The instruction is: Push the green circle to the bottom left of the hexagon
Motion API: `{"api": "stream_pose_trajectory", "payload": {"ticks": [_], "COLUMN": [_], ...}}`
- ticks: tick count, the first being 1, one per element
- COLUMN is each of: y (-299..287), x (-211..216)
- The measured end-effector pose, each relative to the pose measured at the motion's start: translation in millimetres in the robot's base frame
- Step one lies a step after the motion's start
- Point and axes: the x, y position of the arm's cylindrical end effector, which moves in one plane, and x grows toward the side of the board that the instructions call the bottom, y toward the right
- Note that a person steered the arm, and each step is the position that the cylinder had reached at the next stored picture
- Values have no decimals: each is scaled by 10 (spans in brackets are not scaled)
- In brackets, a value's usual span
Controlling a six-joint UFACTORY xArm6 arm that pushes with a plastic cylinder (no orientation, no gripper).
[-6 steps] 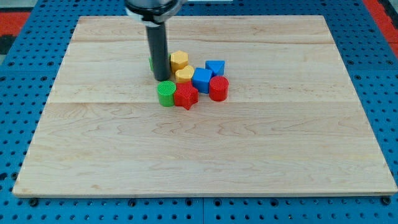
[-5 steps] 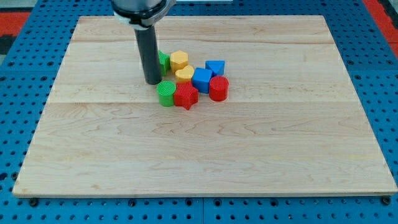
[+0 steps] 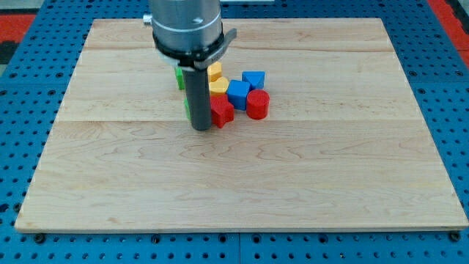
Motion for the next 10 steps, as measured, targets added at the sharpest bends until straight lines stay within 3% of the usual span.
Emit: {"api": "stream_pose_trajectory", "payload": {"ticks": [3, 5, 9, 10], "y": [-658, -543, -349, -886], "x": [39, -312, -256, -285]}}
